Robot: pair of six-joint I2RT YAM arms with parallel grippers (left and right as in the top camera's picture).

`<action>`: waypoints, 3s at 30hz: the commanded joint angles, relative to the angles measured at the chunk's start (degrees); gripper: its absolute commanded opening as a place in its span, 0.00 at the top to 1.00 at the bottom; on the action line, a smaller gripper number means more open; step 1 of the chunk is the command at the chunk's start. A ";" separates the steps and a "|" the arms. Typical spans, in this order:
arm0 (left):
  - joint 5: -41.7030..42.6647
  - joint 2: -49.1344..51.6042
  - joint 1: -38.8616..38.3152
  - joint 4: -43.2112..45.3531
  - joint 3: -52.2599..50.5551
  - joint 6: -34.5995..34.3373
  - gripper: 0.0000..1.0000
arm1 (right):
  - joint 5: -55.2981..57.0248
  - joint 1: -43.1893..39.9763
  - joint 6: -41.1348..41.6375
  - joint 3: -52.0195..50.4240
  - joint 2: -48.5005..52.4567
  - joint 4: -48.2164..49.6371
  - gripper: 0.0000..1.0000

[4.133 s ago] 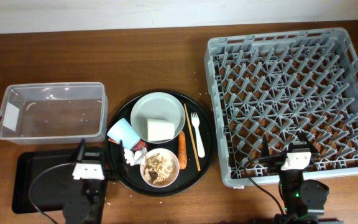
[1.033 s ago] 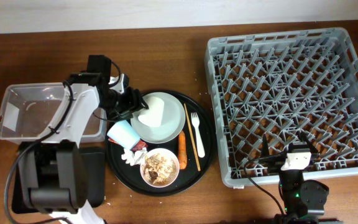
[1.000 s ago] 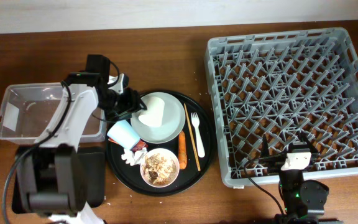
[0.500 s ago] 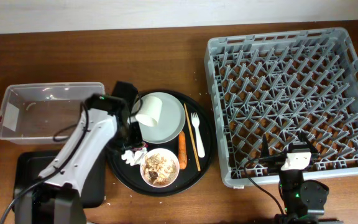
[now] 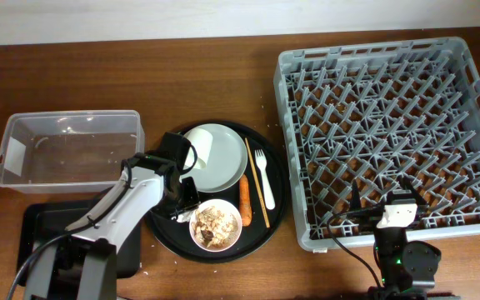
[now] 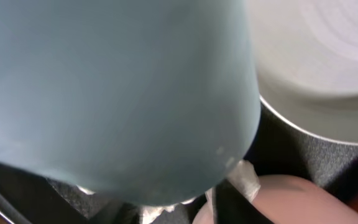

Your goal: Sort waste into correct bins and load items into the dishwasher rack

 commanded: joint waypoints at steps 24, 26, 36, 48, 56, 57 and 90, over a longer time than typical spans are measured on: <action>-16.02 -16.37 5.14 -15.15 22.73 3.54 1.00 | 0.13 0.22 0.02 -0.44 -0.42 -0.04 0.01; -19.65 -16.37 9.88 -14.05 25.62 4.83 1.00 | 0.13 0.22 0.02 -0.44 -0.42 -0.04 0.01; -20.33 -2.54 23.21 -6.82 25.62 7.39 1.00 | 0.13 0.22 0.02 -0.44 -0.42 -0.04 0.01; -17.90 5.62 23.41 -4.76 29.64 10.21 0.20 | 0.13 0.22 0.02 -0.44 -0.42 -0.04 0.01; 0.79 -10.27 20.87 -30.23 33.88 10.19 0.14 | 0.13 0.22 0.00 -0.44 -0.42 -0.04 0.01; 3.30 -11.21 20.28 -32.83 33.88 10.69 0.01 | 0.13 0.22 0.00 -0.44 -0.42 -0.04 0.01; -1.92 -11.54 -0.24 6.64 -7.87 -22.97 0.65 | 0.13 0.22 0.02 -0.44 -0.42 -0.04 0.01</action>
